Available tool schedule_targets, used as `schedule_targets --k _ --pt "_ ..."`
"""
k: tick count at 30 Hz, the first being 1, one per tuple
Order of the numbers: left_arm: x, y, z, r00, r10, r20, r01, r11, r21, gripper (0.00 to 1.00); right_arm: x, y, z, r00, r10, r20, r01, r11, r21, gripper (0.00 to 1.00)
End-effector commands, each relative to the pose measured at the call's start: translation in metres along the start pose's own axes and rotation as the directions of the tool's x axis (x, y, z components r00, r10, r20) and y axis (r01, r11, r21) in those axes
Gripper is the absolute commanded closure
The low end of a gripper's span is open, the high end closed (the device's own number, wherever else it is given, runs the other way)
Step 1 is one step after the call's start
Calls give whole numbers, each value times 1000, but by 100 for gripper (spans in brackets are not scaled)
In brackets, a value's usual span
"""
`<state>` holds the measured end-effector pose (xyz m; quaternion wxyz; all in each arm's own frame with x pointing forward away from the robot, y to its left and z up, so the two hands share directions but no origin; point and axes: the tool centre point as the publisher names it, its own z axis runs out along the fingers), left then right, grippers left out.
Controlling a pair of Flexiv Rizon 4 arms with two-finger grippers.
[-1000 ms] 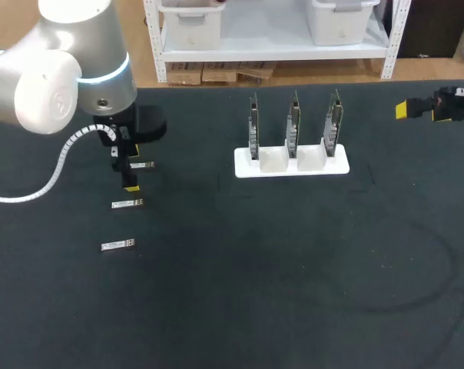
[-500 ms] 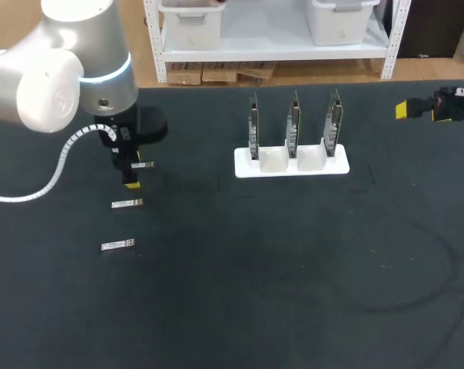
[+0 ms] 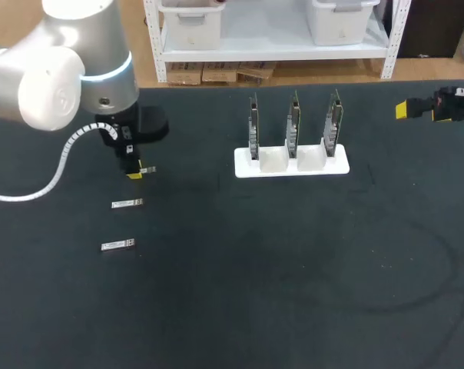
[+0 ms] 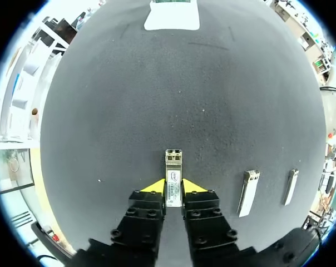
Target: Pick up the optical module with the left hand, and insert it into the network port with the right hand.
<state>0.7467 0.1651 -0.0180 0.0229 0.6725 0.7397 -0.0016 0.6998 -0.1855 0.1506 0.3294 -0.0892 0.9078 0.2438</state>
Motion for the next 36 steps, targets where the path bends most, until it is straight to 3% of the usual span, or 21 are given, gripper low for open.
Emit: schedule_targets --k 1,6,10,14,18,23,29,33,36 --pt "1 -1 -5 999 -16 33 16 1000 -7 100 0 1 0 1000 1 1 -1 1000 4 0" --pt "-4 2 -36 983 -63 173 72 996 -49 100 0 1 0 1000 1 1 -1 1000 4 0" --pt "-9 6 -73 936 -95 338 128 989 -77 100 0 1 0 1000 1 1 -1 1000 4 0" --pt "-14 10 -109 862 -113 494 181 979 -92 100 0 1 0 1000 1 1 -1 1000 4 0" --pt "-16 11 -139 770 -136 624 232 970 -75 100 0 1 0 1000 1 1 -1 1000 4 0" --pt "-25 7 -163 693 -129 710 241 969 -58 100 0 1 0 1000 1 1 -1 1000 4 0" --pt "-35 7 -179 540 -148 829 222 975 30 100 0 1 0 1000 1 1 -1 1000 4 0" --pt "-47 7 -189 475 -144 868 187 981 60 100 0 1 0 1000 1 1 -1 1000 4 0" --pt "-56 5 -191 501 -129 856 175 984 46 100 0 1 0 1000 1 1 -1 1000 4 0"
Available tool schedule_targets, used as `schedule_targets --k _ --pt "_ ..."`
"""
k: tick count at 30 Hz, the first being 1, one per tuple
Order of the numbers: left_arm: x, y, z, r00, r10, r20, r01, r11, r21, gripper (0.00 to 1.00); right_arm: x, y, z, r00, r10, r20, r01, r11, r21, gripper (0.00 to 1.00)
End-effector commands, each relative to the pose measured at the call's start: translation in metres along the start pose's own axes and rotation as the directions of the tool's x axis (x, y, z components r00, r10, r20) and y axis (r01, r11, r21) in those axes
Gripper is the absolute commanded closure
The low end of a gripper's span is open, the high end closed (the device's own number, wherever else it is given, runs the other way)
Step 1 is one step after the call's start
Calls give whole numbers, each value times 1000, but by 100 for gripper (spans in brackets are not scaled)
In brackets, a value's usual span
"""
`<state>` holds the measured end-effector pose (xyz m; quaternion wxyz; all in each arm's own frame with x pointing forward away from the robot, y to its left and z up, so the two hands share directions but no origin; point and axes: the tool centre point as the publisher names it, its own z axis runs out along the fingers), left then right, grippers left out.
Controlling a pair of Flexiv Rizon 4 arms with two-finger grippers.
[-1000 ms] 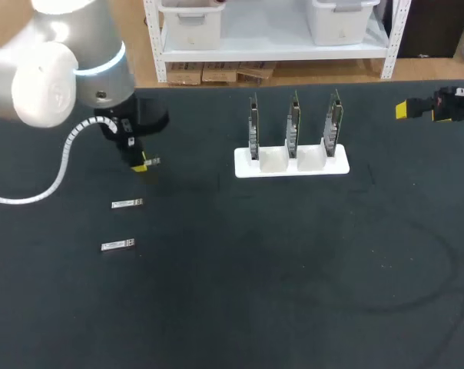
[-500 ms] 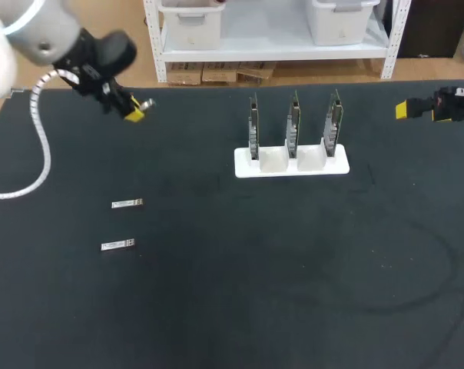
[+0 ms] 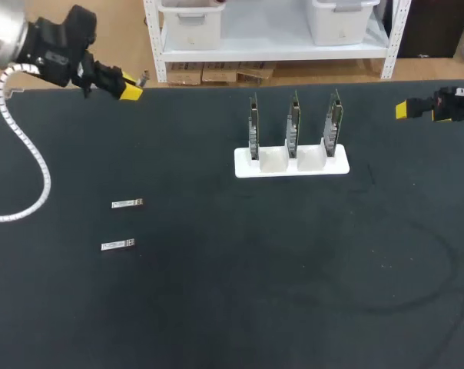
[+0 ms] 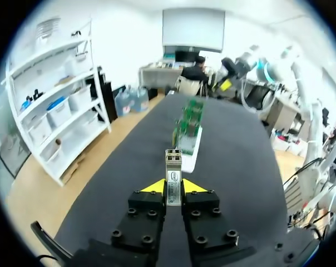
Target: Pick up the optical module with the left hand, and insert it into the network port with the right hand.
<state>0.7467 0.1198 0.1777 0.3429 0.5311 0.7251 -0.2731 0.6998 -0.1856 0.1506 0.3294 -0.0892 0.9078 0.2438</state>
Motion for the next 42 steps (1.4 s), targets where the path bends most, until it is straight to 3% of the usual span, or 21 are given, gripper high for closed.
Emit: schedule_targets --k 1,14,23,27,34,42 --pt "-1 3 7 992 7 125 -7 1000 -1 100 0 1 0 1000 1 1 -1 1000 4 0" --pt "-2 0 7 991 7 136 -7 1000 -1 100 0 1 0 1000 1 1 -1 1000 4 0" --pt "-57 -19 53 969 25 246 -26 1000 0 100 0 1 0 1000 1 1 -1 1000 4 0" --pt "-77 -26 71 968 55 246 -64 998 28 100 0 1 0 1000 1 1 -1 1000 4 0" --pt "-84 -32 86 962 42 271 -53 998 34 100 0 1 0 1000 1 1 -1 1000 4 0" --pt "-94 -32 102 935 45 351 -72 995 64 100 0 1 0 1000 1 1 -1 1000 4 0"
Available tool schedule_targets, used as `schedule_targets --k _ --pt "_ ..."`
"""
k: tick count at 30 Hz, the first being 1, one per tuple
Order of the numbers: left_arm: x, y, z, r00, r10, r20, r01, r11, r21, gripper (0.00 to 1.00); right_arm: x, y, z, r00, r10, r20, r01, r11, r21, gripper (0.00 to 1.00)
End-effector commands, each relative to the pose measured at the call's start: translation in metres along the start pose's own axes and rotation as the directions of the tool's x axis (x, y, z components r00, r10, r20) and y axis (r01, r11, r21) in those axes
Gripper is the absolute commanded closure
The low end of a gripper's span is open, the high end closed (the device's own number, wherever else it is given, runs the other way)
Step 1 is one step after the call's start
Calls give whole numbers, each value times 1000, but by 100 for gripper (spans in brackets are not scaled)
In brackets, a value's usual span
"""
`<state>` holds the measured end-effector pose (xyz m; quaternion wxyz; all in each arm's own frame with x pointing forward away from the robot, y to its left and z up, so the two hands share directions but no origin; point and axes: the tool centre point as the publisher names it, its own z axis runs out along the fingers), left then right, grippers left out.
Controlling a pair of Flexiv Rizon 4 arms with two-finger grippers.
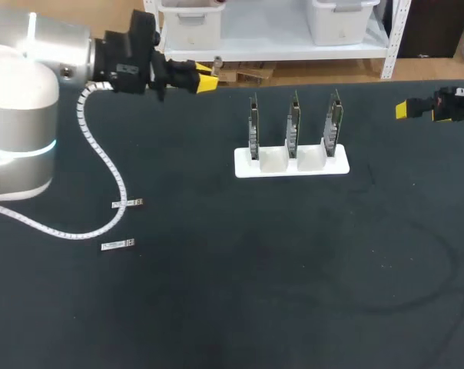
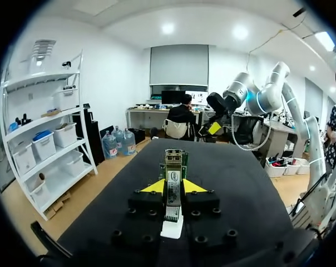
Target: Pick up the optical module with the left hand, and insert it into the network port with the right hand.
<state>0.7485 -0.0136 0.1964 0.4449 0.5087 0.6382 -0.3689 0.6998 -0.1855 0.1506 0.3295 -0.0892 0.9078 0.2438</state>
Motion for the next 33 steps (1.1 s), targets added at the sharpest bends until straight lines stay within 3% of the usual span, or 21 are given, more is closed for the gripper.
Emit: schedule_targets --k 1,21,33 --pt "2 6 14 999 11 36 -12 1000 20 100 0 1 0 1000 1 1 -1 1000 4 0" --pt "0 16 34 995 45 89 -57 990 131 100 0 1 0 1000 1 1 -1 1000 4 0" --pt "1 16 45 994 -16 109 -3 986 167 100 0 1 0 1000 1 1 -1 1000 4 0"
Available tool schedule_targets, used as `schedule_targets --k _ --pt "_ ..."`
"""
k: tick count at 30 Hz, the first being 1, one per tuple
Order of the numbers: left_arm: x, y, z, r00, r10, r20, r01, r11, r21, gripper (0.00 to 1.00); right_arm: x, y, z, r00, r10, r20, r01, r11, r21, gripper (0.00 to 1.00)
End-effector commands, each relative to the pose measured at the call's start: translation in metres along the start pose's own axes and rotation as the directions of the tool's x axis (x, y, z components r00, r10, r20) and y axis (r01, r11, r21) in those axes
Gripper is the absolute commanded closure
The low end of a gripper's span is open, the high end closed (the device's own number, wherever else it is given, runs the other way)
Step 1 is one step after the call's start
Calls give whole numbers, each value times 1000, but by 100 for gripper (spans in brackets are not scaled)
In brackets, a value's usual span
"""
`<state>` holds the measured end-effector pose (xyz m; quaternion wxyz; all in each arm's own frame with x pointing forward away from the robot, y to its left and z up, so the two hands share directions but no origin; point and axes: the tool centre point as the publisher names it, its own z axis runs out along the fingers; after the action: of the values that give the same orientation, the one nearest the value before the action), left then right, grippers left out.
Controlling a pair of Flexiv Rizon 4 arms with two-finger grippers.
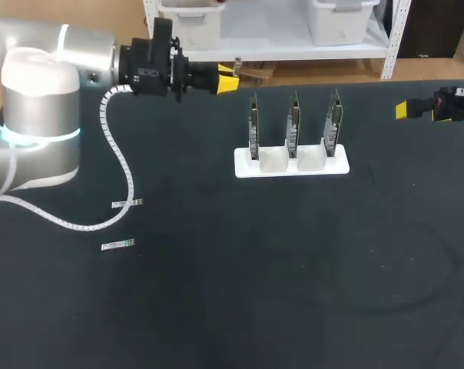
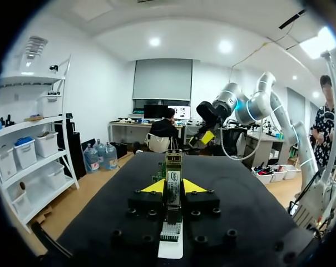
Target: Pick up the optical module with the left hand, and insert it into the network port with the right hand.
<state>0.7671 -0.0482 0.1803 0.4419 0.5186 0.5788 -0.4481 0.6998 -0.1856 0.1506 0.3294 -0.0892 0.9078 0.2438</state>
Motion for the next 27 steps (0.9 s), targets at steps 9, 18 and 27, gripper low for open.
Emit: schedule_targets --k 9,18,27 --pt "-1 -2 5 999 -24 -33 23 1000 -9 100 0 1 0 1000 1 1 -1 1000 4 0" --pt "0 -10 12 1000 -19 -21 18 1000 -14 100 0 1 0 1000 1 1 -1 1000 4 0" --pt "0 -11 25 1000 -13 -19 12 1000 -22 100 0 1 0 1000 1 1 -1 1000 4 0"
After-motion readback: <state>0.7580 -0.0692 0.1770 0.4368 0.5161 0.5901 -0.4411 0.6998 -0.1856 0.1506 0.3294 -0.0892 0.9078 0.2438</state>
